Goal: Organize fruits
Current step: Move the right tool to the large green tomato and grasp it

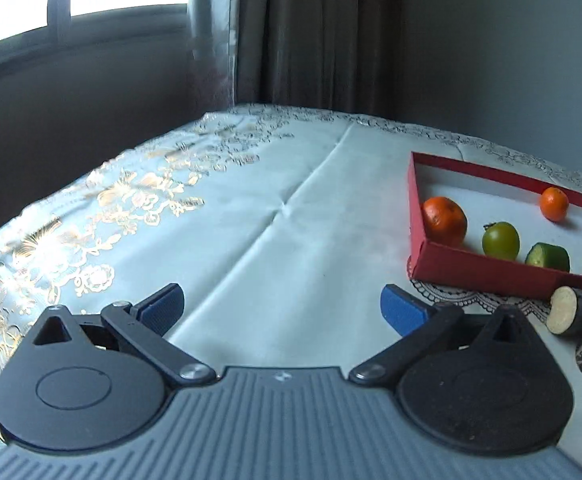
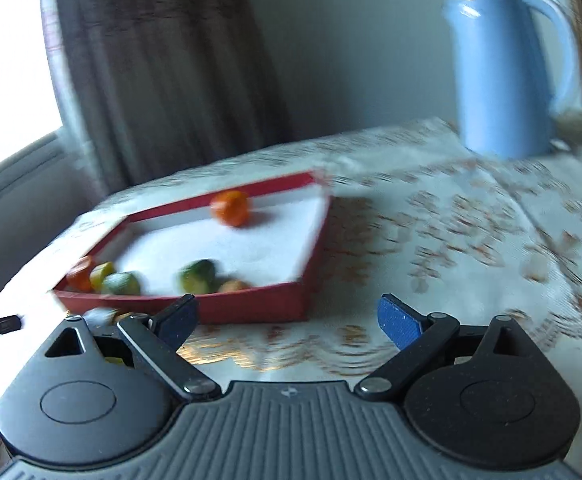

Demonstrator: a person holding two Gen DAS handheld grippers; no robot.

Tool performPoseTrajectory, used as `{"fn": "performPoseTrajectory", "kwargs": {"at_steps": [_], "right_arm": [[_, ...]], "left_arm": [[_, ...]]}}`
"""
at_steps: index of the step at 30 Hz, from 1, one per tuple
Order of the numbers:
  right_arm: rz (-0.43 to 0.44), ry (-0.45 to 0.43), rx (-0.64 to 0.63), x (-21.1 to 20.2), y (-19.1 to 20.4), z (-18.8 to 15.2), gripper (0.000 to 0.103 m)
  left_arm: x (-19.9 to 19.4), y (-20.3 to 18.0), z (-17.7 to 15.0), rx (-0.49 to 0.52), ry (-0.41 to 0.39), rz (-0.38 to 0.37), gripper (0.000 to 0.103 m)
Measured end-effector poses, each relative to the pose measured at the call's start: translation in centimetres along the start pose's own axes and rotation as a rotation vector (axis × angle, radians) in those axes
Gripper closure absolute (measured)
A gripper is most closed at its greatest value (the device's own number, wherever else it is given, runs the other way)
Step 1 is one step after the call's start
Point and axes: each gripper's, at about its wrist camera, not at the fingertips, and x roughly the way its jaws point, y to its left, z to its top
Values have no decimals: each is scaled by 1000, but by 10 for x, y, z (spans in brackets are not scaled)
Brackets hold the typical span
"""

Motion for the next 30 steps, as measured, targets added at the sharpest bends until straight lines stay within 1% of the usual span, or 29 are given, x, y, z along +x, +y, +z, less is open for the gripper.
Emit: {"fn": "performPoseTrajectory", "kwargs": {"at_steps": [2,5,7,8,11,14,18,23,30], "right_arm": [[33,0,-75,-4,17,-3,6],[67,13,-215,-6,44,-10,7],[54,15,-305,-5,60,-16,7],[49,17,-341,-4,67,-17,7],[54,43,-410,1,79,-21,7],[50,74,-444,6,85,-23,7],[51,97,-475,15,91,-22,7],[56,129,-491,29,98,-18,8],[88,159,-484,37,99,-16,9]], "left_arm": [[-1,2,-1,-7,-7,1,0],[-1,-1,-2,20,-9,-2,0],[-4,-3,-4,33,-28,3,0],[-5,-4,-5,37,-36,-5,0],[-6,0,-6,13,-25,-20,0],[-1,6,-4,-21,4,-35,0],[5,9,-2,-40,48,-42,0],[4,8,-4,-41,46,-38,0],[5,9,-3,-45,51,-39,0]]}}
